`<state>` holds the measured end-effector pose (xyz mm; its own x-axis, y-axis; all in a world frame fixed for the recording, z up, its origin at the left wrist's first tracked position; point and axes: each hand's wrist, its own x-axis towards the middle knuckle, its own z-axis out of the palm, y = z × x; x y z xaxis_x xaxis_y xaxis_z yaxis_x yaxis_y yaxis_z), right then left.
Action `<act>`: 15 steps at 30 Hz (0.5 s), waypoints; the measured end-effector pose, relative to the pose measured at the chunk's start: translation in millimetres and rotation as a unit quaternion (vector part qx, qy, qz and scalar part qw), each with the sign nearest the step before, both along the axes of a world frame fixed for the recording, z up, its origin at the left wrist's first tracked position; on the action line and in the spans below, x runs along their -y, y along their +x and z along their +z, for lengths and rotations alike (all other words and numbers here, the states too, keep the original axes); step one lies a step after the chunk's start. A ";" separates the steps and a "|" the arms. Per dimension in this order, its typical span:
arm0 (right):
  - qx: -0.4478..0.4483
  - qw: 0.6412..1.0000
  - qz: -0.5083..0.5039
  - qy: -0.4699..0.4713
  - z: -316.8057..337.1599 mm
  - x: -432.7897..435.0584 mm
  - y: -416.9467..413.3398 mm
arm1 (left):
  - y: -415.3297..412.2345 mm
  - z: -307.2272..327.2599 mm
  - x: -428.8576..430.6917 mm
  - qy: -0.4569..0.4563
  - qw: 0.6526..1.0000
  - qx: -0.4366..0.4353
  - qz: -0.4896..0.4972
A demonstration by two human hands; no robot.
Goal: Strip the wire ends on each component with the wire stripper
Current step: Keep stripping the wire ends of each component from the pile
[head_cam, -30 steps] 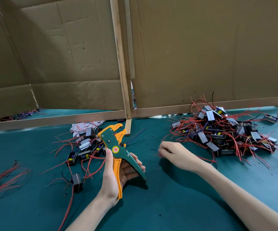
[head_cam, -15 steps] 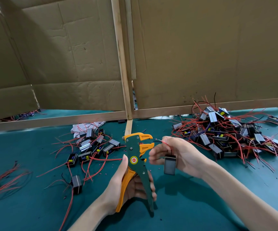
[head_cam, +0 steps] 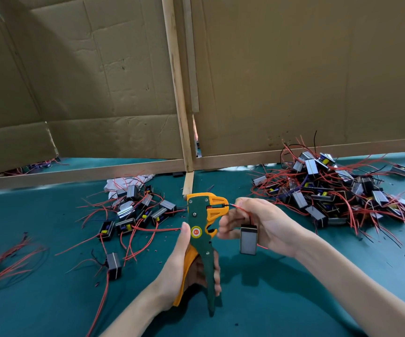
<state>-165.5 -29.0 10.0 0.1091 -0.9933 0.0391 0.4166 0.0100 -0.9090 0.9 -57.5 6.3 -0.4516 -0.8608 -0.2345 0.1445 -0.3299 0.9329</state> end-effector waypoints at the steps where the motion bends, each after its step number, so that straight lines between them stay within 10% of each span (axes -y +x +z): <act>1: -0.002 1.000 0.000 0.001 -0.2 -0.4 -0.3 | 3.1 -4.2 2.9 0.001 1.000 -0.014 0.023; 15: -0.052 0.998 -0.037 -0.015 7.9 -2.6 -4.1 | 30.5 -48.2 24.7 -0.030 0.983 -0.099 -0.150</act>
<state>-169.6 -26.4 17.9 0.0405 -0.9973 0.0616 0.3179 -0.0455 -0.9470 31.5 -82.2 -41.9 -0.7194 -0.6912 -0.0691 0.2296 -0.3305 0.9154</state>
